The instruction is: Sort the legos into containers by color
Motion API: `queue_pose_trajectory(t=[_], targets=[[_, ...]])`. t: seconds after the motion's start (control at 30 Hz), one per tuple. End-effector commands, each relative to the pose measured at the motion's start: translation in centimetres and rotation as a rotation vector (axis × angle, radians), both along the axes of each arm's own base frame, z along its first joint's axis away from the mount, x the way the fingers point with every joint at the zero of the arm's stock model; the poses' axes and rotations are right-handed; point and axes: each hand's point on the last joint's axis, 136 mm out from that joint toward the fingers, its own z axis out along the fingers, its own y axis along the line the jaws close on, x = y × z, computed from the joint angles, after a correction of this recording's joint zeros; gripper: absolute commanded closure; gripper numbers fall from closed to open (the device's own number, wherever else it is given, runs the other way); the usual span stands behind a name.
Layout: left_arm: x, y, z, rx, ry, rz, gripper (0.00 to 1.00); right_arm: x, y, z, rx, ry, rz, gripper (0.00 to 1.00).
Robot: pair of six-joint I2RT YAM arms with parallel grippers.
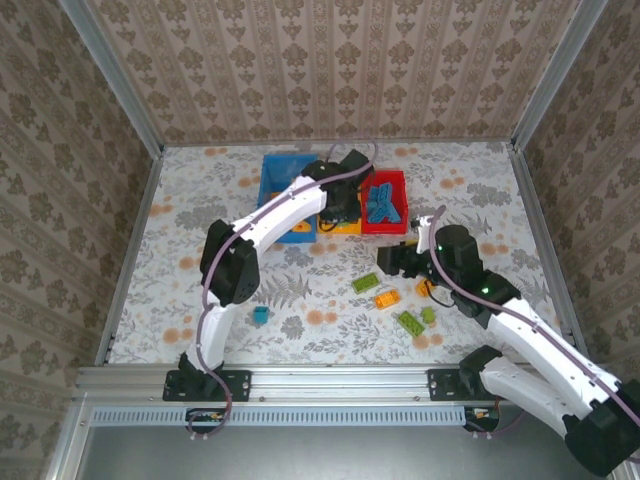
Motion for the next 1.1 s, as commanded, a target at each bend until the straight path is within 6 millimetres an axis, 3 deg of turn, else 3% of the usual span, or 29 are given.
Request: queue_pose_trajectory(t=[0.0, 0.17, 0.3, 0.47, 0.67, 0.83, 1.07], targets=[[3.3, 0.6, -0.8, 0.068, -0.053, -0.052, 0.67, 2.5, 0.8, 3.9, 0.088, -0.102, -0.032, 0.24], [7.4, 0.3, -1.2, 0.027, -0.106, -0.051, 0.67, 3.7, 1.0, 4.3, 0.088, -0.096, -0.052, 0.24], [9.5, -0.8, -1.7, -0.022, -0.144, -0.079, 0.66, 3.9, 0.8, 4.0, 0.086, -0.084, -0.063, 0.24], [10.5, -0.9, -3.3, -0.027, -0.131, -0.079, 0.61, 3.7, 0.4, 3.6, 0.079, -0.073, -0.074, 0.24], [10.2, -0.8, -4.5, -0.025, -0.097, -0.065, 0.51, 3.6, 0.0, 3.2, 0.072, -0.059, -0.084, 0.23], [9.9, -1.0, -2.2, -0.044, -0.127, -0.065, 0.46, 3.4, 0.0, 3.1, 0.045, -0.060, -0.067, 0.23], [7.7, -0.4, 5.8, -0.089, -0.244, -0.049, 0.46, 2.3, 0.7, 1.8, -0.079, -0.061, 0.029, 0.25]])
